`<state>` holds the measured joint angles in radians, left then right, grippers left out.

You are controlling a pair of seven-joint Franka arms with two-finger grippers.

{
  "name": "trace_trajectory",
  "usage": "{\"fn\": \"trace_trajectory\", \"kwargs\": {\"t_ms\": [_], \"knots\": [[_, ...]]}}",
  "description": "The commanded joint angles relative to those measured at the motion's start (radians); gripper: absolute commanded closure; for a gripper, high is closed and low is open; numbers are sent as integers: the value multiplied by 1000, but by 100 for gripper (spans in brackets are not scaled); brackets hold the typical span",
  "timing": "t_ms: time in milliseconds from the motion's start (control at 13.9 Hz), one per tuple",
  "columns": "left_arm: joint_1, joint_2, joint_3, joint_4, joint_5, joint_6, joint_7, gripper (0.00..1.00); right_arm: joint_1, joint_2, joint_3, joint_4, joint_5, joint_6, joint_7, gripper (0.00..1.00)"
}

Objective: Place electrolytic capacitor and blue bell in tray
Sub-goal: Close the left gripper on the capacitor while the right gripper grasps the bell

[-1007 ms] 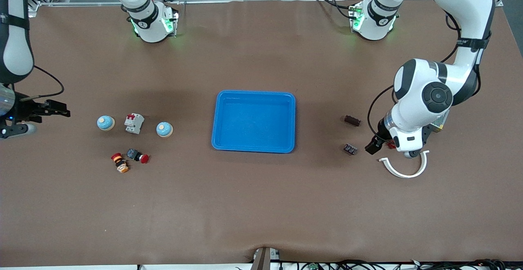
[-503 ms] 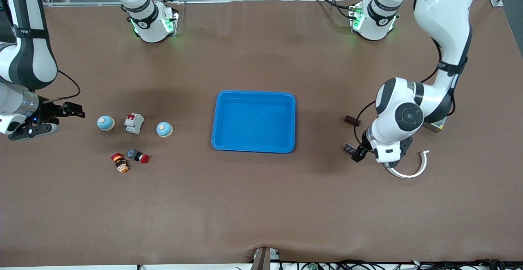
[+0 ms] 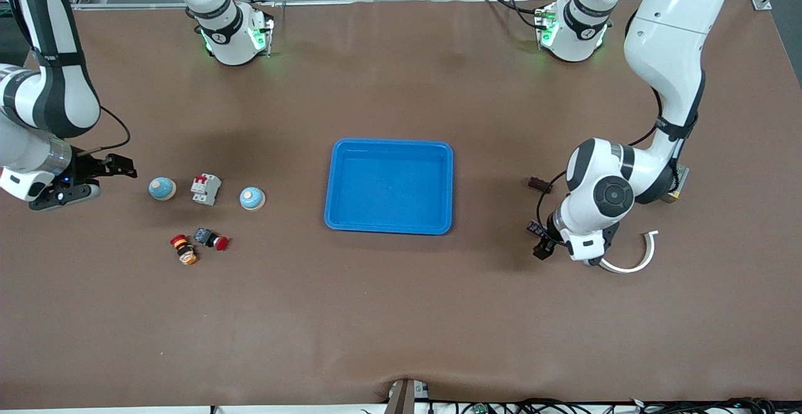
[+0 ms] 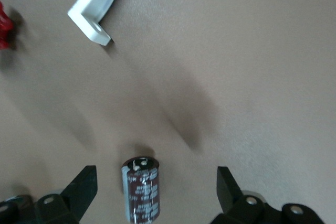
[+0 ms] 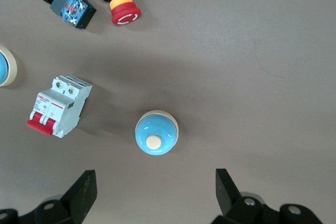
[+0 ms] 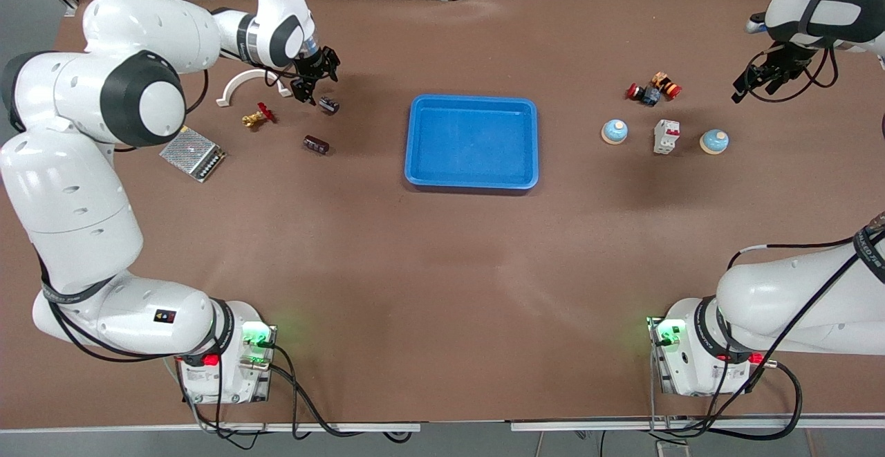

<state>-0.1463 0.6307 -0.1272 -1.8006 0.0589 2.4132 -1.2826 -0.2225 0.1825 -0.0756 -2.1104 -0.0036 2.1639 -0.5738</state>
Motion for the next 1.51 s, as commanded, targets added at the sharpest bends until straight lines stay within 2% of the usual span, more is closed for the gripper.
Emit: {"fn": "trace_trajectory", "kwargs": {"t_ms": [0, 216, 791, 863, 935, 1007, 1079, 1151, 1439], "knots": [[-4, 14, 0, 20, 22, 7, -44, 0, -18, 9, 14, -22, -6, 36, -14, 0], [-9, 21, -2, 18, 24, 7, -81, 0, -20, 17, 14, -89, -6, 152, -14, 0], [-21, 35, -2, 17, 22, 7, -103, 0, -29, 118, 13, -94, -7, 278, -46, 0], [-21, 35, -2, 15, 22, 7, -104, 18, -28, 130, 13, -95, -7, 289, -46, 0], [-22, 35, -2, 15, 24, 7, -116, 41, -28, 141, 14, -95, -7, 295, -46, 0], [-24, 35, -2, 15, 24, 7, -116, 68, -28, 150, 14, -97, -7, 306, -46, 0], [-27, 35, -2, 14, 24, 7, -116, 90, -28, 150, 14, -111, -7, 321, -46, 0], [-29, 40, -2, 13, 24, 7, -118, 100, -26, 150, 14, -131, -7, 350, -46, 0], [-45, 44, -3, 14, 21, -6, -132, 100, -23, 153, 14, -168, -6, 398, -44, 0]]}}
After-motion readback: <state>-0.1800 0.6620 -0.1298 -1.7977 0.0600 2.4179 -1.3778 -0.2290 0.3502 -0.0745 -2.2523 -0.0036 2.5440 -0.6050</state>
